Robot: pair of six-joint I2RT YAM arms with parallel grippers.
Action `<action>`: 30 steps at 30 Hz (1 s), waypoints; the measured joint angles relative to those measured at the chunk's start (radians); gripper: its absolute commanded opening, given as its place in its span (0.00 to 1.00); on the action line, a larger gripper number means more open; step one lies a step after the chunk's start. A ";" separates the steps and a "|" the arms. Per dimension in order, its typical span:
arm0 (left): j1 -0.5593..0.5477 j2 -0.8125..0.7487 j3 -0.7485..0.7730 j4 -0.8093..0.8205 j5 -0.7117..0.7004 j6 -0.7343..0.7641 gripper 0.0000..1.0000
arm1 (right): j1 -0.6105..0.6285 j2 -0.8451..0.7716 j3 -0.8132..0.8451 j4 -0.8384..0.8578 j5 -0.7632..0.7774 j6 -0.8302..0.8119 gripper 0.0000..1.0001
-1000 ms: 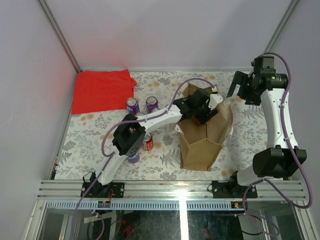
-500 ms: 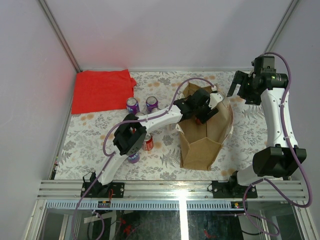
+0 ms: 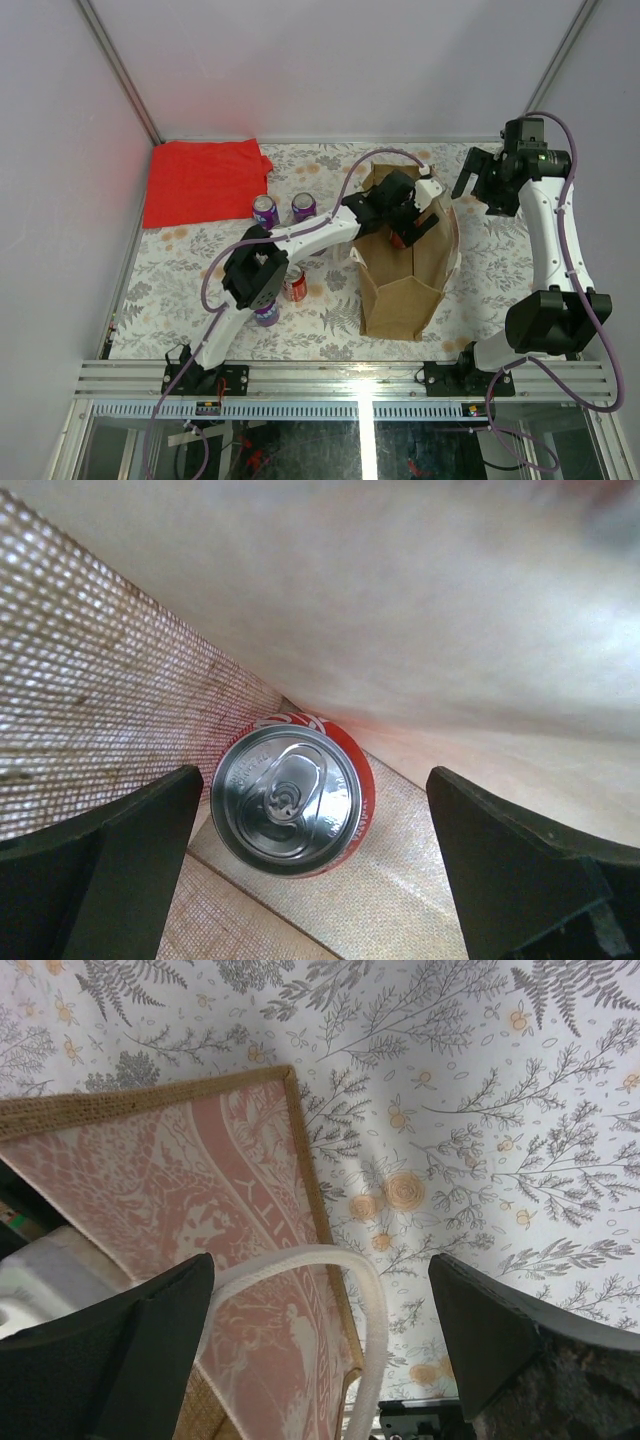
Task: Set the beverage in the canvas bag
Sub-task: Place the drink in the canvas bag.
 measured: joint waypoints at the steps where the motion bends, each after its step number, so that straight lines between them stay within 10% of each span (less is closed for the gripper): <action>1: 0.001 -0.004 0.000 0.000 0.005 0.000 0.95 | 0.000 0.000 -0.007 0.000 -0.004 0.003 0.95; 30: 0.151 -0.326 0.124 -0.009 0.041 -0.161 0.93 | 0.000 -0.037 -0.055 0.021 -0.043 0.032 0.95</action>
